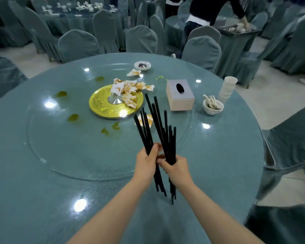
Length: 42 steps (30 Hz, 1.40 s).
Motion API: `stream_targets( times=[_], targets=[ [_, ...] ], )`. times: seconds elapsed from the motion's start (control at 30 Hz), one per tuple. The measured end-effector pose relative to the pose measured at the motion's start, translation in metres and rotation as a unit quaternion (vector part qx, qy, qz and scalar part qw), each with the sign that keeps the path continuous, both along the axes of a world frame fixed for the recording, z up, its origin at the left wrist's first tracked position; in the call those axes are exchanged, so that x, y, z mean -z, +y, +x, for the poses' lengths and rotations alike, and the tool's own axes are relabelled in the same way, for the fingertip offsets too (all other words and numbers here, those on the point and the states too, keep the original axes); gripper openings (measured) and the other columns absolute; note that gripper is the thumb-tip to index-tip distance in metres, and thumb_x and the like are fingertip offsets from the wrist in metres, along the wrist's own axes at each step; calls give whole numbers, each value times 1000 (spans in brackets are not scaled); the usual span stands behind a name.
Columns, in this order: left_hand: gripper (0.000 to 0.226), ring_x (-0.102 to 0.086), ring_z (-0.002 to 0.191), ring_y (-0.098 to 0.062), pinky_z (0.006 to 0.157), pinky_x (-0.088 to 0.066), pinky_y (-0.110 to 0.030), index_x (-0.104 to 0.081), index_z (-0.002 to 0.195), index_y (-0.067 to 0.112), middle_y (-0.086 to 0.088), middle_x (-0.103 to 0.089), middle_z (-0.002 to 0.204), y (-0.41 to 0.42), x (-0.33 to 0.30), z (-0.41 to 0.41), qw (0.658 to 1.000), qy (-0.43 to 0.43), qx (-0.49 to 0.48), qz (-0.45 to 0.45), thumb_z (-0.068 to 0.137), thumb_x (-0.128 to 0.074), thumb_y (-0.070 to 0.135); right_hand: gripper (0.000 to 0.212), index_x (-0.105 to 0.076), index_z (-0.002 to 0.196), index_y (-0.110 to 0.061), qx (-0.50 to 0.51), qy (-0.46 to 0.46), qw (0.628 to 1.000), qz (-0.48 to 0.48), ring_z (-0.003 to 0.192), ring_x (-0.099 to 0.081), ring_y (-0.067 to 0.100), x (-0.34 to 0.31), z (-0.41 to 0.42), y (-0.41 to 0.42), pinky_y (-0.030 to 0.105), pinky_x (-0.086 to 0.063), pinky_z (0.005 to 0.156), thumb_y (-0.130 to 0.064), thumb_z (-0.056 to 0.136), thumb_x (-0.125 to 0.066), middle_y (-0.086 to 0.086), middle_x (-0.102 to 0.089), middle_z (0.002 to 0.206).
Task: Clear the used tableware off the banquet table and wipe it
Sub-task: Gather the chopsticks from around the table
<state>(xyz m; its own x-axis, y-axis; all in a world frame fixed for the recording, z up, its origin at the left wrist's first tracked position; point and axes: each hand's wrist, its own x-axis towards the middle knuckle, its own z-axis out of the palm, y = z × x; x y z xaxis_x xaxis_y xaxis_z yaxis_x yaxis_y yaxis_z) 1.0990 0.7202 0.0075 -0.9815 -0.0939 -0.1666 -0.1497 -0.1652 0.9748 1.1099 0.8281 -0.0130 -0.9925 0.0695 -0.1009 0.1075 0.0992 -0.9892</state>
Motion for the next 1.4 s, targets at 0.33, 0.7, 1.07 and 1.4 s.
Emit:
stream_targets(
  times=[0.33,0.7,1.07,1.4],
  targets=[
    [42,-68,93,-5,78,-49,-21,-74,98,25,12,-74,101,2,-5,4,998,-51,43,-10,100,-37,44,10,-68,79,-23,-122,1,992,33,66,-62,1,-3,3,2,19,-48,62,-17,76,-75,-8,-65,67],
    [73,-68,93,-7,84,-46,-28,-74,74,39,6,-75,96,-6,-8,3,997,-64,30,12,80,-13,80,17,-58,69,-29,-135,-5,987,92,55,-50,3,-3,-2,-17,19,-40,53,-15,73,-66,-12,-56,57],
    [65,-46,120,7,106,-22,-31,-63,107,41,23,-63,118,-44,-8,4,988,-83,111,-70,81,-16,76,36,-44,58,-23,-73,76,973,206,61,-39,5,-1,-24,2,20,-32,54,-29,80,-72,-10,-42,55],
    [42,-41,133,-17,107,-29,-25,-44,138,9,-5,-46,144,-73,43,22,933,-105,85,-332,98,-51,16,17,-63,70,-20,61,44,997,-21,63,-57,6,6,-43,28,11,-47,62,-10,80,-72,-13,-63,65]
  ],
)
